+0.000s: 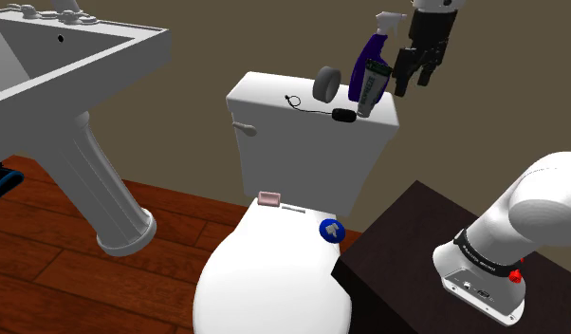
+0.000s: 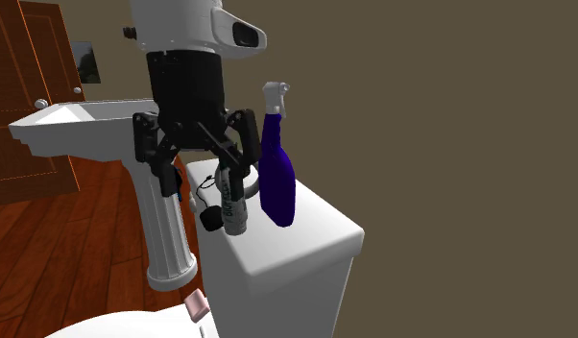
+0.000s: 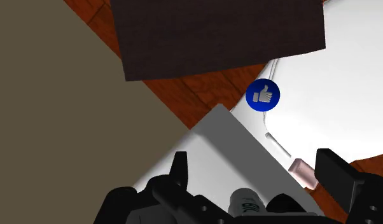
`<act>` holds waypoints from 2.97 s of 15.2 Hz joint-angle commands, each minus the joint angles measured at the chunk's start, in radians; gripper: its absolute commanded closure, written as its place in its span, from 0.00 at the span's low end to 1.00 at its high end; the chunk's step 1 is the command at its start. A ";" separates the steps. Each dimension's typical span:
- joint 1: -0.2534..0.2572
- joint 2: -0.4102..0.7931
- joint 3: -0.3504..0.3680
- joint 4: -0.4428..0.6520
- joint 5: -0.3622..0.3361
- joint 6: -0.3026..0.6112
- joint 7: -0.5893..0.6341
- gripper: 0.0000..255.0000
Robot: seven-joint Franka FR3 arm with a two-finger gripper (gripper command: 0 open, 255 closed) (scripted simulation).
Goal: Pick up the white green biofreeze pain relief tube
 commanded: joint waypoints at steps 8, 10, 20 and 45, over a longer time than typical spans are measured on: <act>-0.049 0.272 0.043 0.302 -0.026 0.081 0.171 0.00; -0.057 0.322 0.049 0.368 -0.037 0.085 0.203 0.00; -0.055 0.305 0.049 0.252 -0.035 0.185 0.208 1.00; -0.058 0.350 0.050 0.500 -0.040 -0.019 0.199 1.00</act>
